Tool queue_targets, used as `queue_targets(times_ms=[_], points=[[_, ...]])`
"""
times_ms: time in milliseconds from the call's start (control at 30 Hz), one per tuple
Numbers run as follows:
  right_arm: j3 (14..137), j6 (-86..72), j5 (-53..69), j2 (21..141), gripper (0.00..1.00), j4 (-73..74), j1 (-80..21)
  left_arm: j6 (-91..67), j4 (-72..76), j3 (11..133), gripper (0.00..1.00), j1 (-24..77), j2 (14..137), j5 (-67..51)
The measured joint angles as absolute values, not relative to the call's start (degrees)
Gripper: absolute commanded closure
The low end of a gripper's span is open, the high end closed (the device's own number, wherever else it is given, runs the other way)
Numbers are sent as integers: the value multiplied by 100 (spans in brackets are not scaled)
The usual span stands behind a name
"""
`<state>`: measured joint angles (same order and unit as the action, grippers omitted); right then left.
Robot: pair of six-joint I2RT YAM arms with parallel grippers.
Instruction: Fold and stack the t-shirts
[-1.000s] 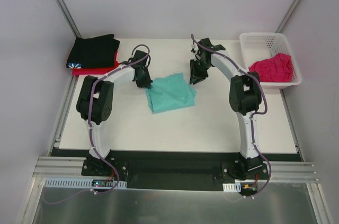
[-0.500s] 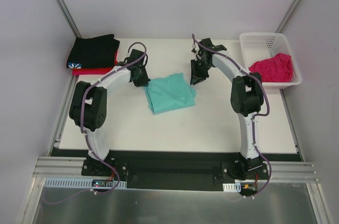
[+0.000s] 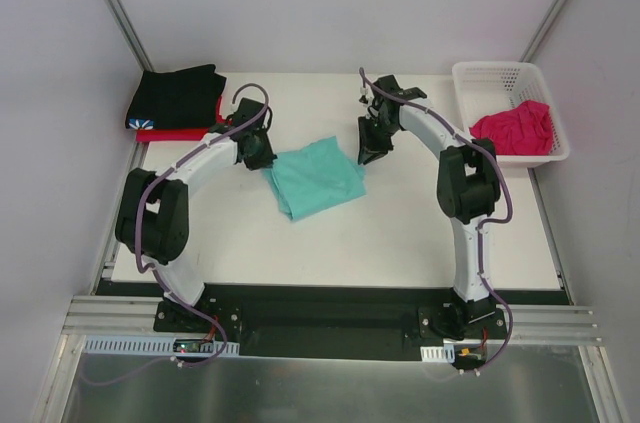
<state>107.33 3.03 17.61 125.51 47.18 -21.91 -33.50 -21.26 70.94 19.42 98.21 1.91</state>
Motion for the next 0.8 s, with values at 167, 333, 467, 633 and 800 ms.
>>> queue_targets(times_ms=[167,333,467,633,800], points=[[10702,301,1745,12551,78,4718,-2263,-3361,-2126,6805,100,1940,9791,207],[10704,290,1745,12551,75,4720,-2290,-3398,-2069,6434,100,1940,9751,200],[10785,246,1750,12551,79,4744,-2303,-3411,-2040,6307,100,1942,9749,198],[11279,123,1977,12567,99,4740,-2331,-3406,-1994,6353,100,1942,9714,196],[11994,-174,2486,12903,99,4506,-2453,-3406,-1968,6488,100,1942,9675,196]])
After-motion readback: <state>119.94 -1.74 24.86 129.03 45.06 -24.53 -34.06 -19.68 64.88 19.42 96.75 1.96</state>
